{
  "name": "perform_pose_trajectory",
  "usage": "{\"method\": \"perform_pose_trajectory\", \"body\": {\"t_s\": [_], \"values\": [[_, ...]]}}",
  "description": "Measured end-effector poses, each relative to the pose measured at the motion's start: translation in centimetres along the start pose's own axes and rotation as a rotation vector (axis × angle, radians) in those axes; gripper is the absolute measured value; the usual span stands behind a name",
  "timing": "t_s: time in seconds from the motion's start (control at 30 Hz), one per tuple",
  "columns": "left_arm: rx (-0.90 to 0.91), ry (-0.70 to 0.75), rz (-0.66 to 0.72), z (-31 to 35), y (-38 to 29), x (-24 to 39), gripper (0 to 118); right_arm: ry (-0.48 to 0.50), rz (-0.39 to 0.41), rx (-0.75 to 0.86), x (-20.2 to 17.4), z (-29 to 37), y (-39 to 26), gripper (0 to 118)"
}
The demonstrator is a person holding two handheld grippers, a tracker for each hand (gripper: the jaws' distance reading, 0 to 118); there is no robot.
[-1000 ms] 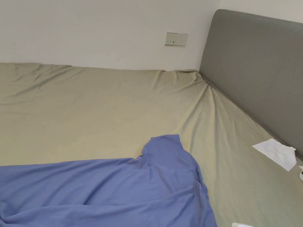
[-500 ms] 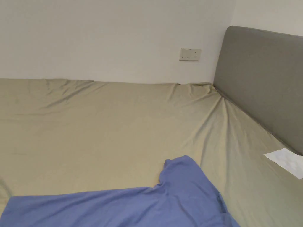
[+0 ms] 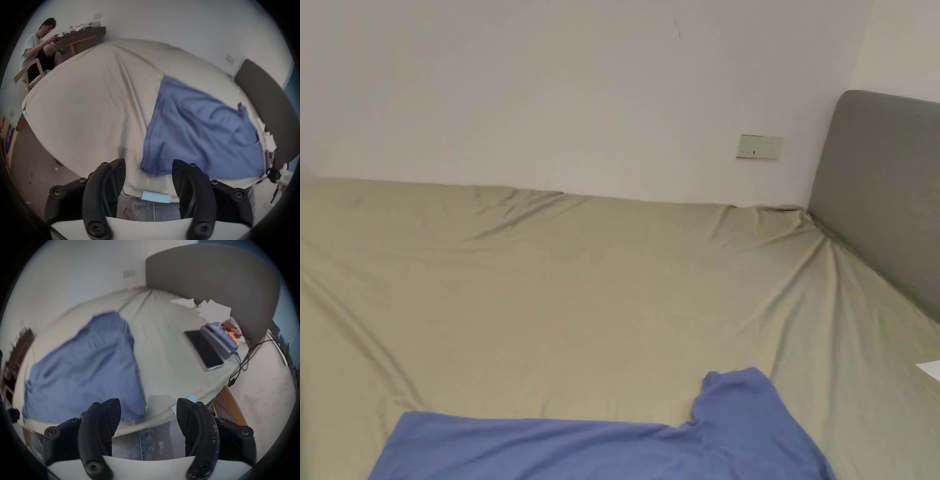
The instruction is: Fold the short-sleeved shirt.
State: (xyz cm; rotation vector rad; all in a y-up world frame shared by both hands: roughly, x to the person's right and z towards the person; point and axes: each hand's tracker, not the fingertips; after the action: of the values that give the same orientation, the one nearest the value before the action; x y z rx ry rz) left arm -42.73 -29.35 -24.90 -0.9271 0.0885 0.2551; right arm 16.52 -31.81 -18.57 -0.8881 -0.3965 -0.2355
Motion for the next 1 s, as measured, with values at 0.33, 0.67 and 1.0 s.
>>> {"method": "perform_pose_trajectory", "body": {"t_s": [0.33,0.67,1.0], "values": [[0.25,-0.058,-0.01,3.1,3.5,3.4,0,0.158,0.053,0.218,-3.3,7.1,2.3,2],[0.253,-0.088,-0.102,-6.2,11.7,6.3,4,0.212,0.107,0.086,-7.3,3.0,3.3,1],[0.153,0.003,-0.229,-19.3,19.8,7.6,100,0.225,0.154,-0.015,-10.4,-1.4,5.6,2]]}}
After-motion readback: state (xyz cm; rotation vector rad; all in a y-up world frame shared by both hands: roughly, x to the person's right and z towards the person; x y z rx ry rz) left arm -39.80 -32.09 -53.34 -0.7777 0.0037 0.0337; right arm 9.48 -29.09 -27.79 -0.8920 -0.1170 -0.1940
